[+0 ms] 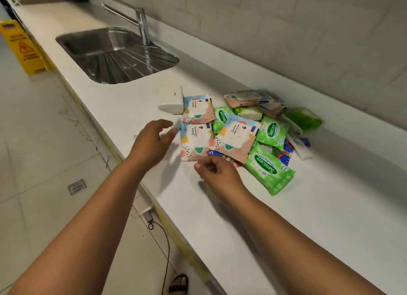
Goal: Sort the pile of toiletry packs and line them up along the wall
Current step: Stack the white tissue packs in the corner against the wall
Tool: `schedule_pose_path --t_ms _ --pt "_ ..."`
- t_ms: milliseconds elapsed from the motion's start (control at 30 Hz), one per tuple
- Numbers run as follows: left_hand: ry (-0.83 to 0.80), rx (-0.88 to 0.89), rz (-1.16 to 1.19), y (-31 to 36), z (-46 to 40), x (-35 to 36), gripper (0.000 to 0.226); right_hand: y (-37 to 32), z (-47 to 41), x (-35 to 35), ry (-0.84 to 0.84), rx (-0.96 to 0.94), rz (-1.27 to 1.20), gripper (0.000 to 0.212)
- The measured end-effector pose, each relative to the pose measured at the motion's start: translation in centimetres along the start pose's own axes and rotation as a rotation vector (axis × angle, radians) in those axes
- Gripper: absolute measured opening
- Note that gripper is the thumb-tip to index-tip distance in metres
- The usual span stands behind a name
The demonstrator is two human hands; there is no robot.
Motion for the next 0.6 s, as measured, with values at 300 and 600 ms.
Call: schedule_pose_path --t_ms 300,600 --pt "-0.199 0.226 -0.296 -4.5 -10.8 -0.1 0.034 -0.9 -7.5 7.9 0.146 0.153 -0.026 0.028" --pt "-0.273 0.308 -0.304 -6.6 -11.8 0.5 0.034 -2.7 -9.3 9.9 0.208 0.092 0.143 0.034"
Point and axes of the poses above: each hand's wrist, its own z-axis away from the middle knuckle, its own x-axis out of the palm, y = z × x, the point moved 6 cm from there along -z, towards the middle knuckle, and after that the axes turned 1 degree about -z, right-handed, at the moved point
